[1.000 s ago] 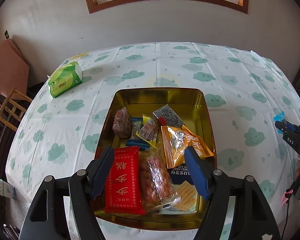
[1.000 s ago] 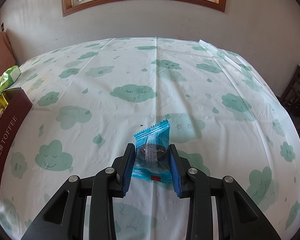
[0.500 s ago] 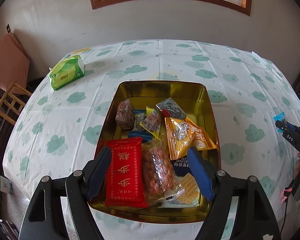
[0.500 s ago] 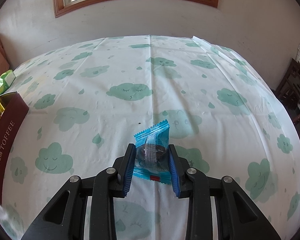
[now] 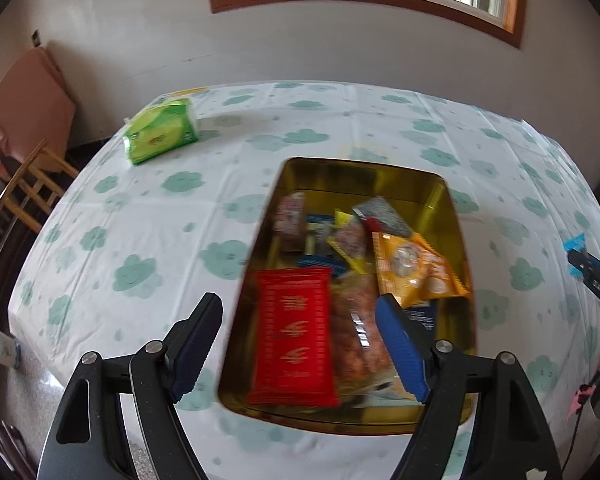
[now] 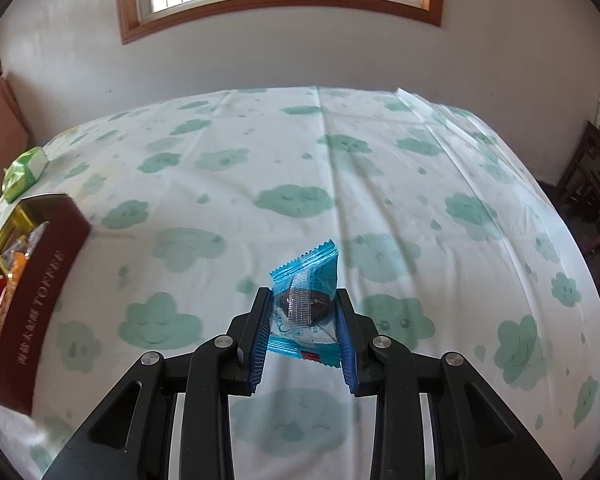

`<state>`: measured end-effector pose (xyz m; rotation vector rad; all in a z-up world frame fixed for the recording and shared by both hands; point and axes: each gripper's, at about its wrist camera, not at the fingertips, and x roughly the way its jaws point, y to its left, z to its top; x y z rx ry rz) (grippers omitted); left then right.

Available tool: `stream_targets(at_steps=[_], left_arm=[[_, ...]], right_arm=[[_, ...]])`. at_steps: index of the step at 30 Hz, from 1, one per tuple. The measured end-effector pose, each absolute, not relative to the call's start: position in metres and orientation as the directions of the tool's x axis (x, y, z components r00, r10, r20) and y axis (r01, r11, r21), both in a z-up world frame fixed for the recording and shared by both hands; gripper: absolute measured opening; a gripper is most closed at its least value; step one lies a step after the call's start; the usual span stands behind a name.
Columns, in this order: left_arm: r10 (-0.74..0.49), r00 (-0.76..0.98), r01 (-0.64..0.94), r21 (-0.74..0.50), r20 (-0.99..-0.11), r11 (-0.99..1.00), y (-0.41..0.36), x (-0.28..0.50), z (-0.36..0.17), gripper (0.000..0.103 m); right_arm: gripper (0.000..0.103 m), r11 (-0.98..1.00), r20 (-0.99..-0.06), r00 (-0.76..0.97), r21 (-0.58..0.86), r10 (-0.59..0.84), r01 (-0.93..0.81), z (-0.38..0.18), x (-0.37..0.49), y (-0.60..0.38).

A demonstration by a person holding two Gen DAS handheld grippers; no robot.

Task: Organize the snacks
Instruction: 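Carry the teal-wrapped candy into the tin and release it with the right tool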

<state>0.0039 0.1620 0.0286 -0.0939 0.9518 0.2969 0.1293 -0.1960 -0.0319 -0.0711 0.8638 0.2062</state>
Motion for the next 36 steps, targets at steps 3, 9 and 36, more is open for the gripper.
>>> stream_targets(at_steps=[3,9,36], left_arm=[[0.229,0.540,-0.321,0.053,-0.810,0.946,0.173,-0.001,0.030,0.078],[0.244,0.534,-0.358,0.045,-0.810,0.933,0.189,-0.009,0.030,0.079],[0.288,0.493,-0.427,0.060,-0.821,0.902,0.230,-0.029,0.021,0.080]], right_arm=[[0.032,0.971,-0.750,0.635,0.035,0.183,-0.237,-0.024,0.124,-0.184],[0.032,0.943,-0.729,0.628,0.076,0.274,-0.324,-0.006,0.113,-0.145],[0.032,0.742,-0.712,0.469,0.109,0.523,-0.662,0.012,0.051,0.035]])
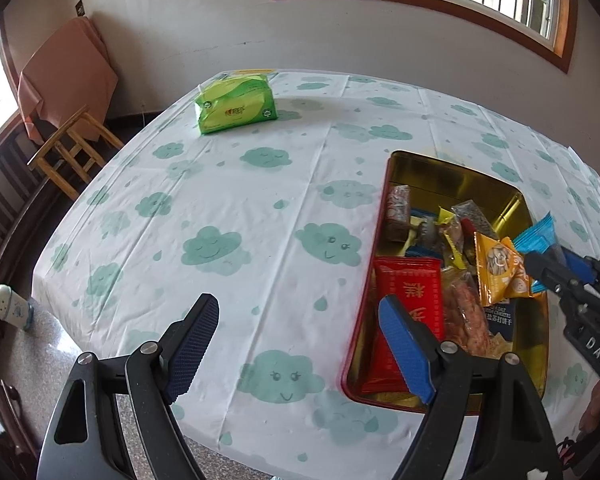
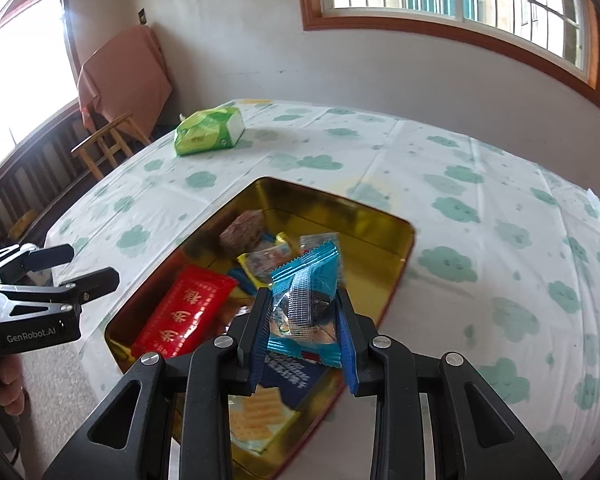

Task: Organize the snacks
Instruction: 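Carry the teal-wrapped candy into the tin and release it with the right tool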

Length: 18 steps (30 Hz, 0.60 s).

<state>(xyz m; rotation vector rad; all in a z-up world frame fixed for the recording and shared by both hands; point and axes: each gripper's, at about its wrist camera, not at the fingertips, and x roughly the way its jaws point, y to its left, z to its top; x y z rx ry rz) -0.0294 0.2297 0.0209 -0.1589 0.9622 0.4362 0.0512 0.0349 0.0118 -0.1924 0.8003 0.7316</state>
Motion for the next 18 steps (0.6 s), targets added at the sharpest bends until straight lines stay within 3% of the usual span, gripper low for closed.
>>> stream_targets(at_steps=[18], left_arm=[[0.299,0.476,-0.460,0.056,-0.827,0.886,0.244,-0.036,0.018,0.080]], right_arm=[[0.032,0.736,-0.759,0.437,0.082,0.483,-0.672,-0.013,0.060,0.064]])
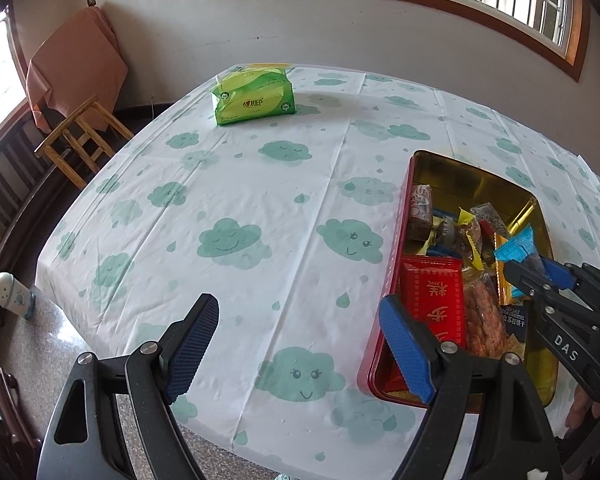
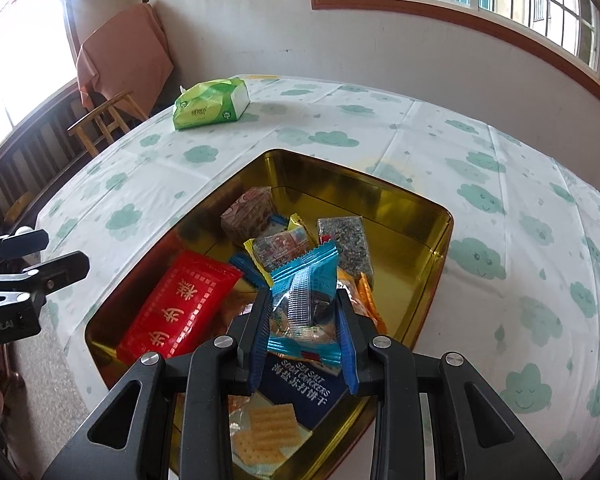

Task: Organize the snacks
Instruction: 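Carry the teal-wrapped candy into the tin and release it with the right tool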

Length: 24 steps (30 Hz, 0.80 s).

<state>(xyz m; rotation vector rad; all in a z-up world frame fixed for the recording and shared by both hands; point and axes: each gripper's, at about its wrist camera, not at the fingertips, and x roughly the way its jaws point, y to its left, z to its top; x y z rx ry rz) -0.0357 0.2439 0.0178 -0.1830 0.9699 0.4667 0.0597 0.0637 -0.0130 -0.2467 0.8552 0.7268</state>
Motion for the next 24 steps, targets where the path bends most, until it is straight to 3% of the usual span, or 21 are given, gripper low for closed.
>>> stream_targets(at_steps=[21,24], left_arm=[[0.290,0.470,-0.453,0.054,-0.833,0.890,0.240,-0.043,0.013,0.081],[0.290,0.470,-0.453,0.054,-0.834,0.890,0.239,-0.042,0.014,0.081]], right_arm=[[0.034,0.747,-0.776,0.439,0.062,0.453,-0.661,-0.026,0.060,0.079],[0.049,0.751,-0.768,0.447,0.066,0.459,-0.657,-0.022,0.058,0.076]])
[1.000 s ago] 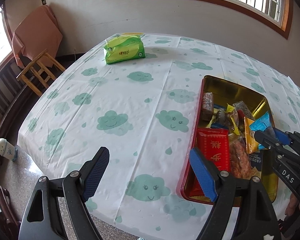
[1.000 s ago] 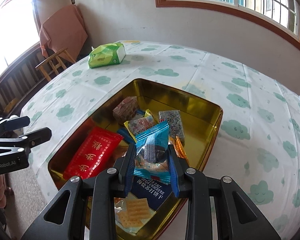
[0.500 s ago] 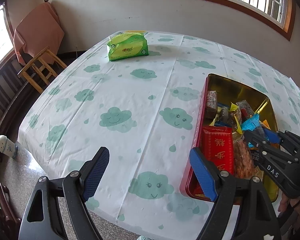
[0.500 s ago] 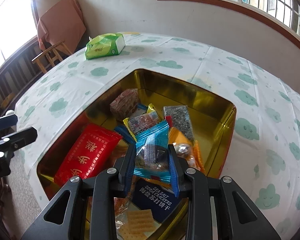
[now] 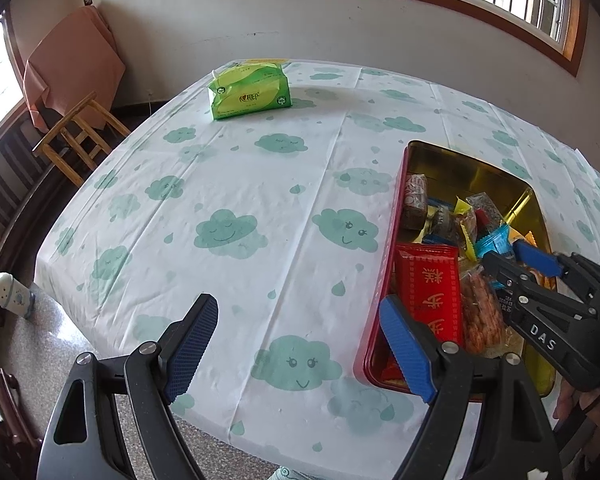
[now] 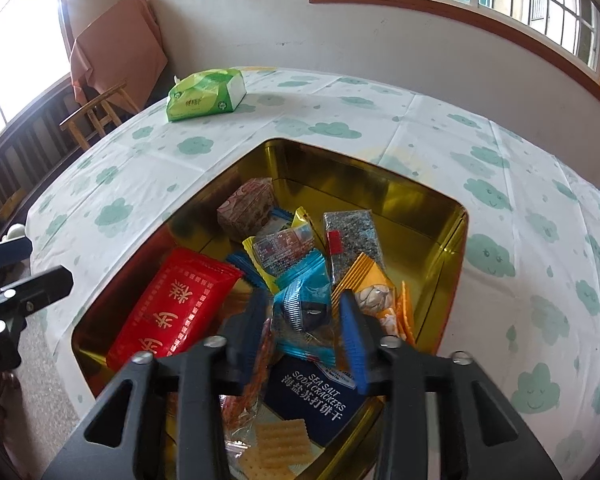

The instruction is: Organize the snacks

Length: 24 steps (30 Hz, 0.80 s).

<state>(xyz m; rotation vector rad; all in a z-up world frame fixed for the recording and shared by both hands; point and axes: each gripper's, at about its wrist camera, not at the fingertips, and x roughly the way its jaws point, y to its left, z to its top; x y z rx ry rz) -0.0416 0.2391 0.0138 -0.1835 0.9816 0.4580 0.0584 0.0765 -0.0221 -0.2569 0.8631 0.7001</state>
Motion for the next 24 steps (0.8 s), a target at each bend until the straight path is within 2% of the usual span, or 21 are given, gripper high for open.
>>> stream_targets(at_steps=[2,7,11,24], left_arm=[[0.289,0.472,-0.451,0.053,-0.833,0.891,0.238,-0.041,0.016,0.081],[0.289,0.474,-0.447,0.056,-0.832,0.893,0.234,-0.042,0.019,0.081],[0.286,0.477,-0.438,0.057,-0.831,0.897,0.231,-0.042,0.021,0.081],[0.266,0.491,-0.391,0.064,-0.830,0.918,0.206,-0.039,0.025,0.081]], right_arm=[[0.063,0.753,-0.754,0.458,0.072,0.470,-0.655,-0.016,0.057,0.073],[0.076,0.756,-0.716,0.492,0.075,0.494,-0.650,0.003,0.047,0.063],[0.101,0.761,-0.695,0.507,0.089,0.510,-0.643,0.016,0.039,0.052],[0.103,0.785,-0.735,0.494,0.082,0.464,-0.614,0.008,0.011,0.017]])
